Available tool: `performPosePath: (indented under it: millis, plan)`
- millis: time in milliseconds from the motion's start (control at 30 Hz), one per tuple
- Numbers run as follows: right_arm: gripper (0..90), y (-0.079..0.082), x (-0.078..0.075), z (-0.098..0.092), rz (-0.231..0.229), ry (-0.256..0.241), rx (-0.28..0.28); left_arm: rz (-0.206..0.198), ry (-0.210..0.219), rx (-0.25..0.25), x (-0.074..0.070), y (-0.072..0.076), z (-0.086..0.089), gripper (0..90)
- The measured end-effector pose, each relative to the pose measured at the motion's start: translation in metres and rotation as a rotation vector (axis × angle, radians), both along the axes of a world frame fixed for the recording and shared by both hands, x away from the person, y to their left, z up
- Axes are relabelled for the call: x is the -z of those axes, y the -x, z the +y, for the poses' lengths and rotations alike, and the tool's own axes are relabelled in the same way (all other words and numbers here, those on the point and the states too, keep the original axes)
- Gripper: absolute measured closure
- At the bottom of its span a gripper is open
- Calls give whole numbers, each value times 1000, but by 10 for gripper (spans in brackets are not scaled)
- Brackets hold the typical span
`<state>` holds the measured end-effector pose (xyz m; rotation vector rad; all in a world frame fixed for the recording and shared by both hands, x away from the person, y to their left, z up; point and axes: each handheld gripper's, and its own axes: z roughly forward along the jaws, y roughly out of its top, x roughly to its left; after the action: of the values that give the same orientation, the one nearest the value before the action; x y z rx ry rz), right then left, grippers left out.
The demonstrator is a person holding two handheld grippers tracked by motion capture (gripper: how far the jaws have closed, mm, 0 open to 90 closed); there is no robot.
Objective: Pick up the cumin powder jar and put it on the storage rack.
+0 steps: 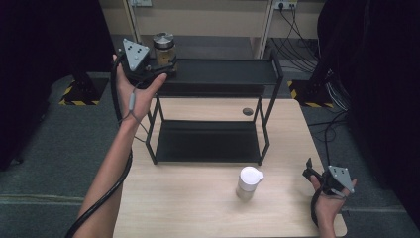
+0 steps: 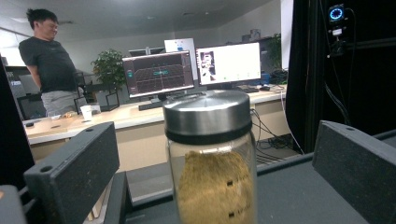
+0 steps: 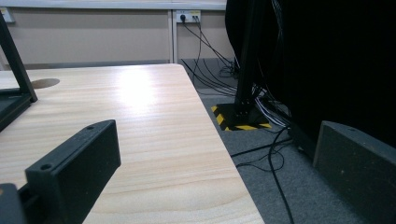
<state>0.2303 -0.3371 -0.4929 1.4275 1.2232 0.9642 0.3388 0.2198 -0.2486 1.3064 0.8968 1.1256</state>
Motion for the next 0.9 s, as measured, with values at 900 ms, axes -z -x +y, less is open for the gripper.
performPosePath:
  millis: [900]
  plan:
    - [7, 0, 0, 1, 1, 6, 2, -71, -26, 29, 53, 32, 3, 0]
